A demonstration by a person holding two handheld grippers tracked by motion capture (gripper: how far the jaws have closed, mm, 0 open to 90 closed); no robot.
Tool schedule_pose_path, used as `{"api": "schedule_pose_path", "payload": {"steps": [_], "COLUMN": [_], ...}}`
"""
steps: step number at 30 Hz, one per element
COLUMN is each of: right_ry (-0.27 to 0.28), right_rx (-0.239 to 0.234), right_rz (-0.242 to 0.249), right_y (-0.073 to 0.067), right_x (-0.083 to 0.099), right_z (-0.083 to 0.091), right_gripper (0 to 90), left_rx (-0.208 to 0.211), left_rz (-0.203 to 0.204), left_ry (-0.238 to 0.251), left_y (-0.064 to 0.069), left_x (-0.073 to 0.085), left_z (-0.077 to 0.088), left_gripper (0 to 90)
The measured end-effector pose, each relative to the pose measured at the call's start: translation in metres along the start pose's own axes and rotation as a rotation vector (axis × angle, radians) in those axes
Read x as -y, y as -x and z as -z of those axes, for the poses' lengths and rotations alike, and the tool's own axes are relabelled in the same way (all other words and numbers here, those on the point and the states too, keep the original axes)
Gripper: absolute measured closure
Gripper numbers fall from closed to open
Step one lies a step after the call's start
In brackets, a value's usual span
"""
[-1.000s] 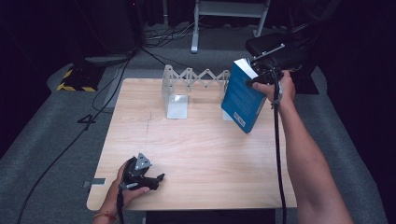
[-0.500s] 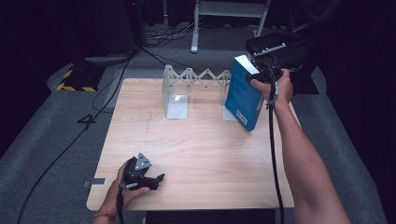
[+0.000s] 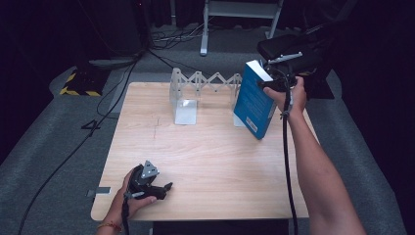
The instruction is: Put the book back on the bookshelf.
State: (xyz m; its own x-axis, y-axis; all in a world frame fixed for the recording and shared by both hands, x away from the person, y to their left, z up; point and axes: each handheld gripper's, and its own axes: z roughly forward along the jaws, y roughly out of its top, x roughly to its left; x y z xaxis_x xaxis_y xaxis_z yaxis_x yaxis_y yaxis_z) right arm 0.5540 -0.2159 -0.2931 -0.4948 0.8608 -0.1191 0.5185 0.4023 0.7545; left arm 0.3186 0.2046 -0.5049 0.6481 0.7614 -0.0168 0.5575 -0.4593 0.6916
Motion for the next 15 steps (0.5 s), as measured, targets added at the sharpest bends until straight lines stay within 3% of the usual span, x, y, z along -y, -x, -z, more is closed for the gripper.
{"api": "schedule_pose_path", "payload": {"steps": [6,15], "right_ry": [-0.007,-0.022], "right_rx": [-0.029,-0.027], "right_rz": [0.006,0.018], "right_y": [0.002,0.002], "right_x": [0.009,0.014], "right_z": [0.006,0.016], "right_gripper": [58.8,56.1], "left_rx": [-0.002,0.0], "left_rz": [-0.01,-0.004], "left_ry": [-0.005,-0.002], "left_y": [-0.001,0.0], "left_x": [-0.001,-0.001], "left_z": [0.0,-0.001], "left_gripper": [14.2,13.9]}}
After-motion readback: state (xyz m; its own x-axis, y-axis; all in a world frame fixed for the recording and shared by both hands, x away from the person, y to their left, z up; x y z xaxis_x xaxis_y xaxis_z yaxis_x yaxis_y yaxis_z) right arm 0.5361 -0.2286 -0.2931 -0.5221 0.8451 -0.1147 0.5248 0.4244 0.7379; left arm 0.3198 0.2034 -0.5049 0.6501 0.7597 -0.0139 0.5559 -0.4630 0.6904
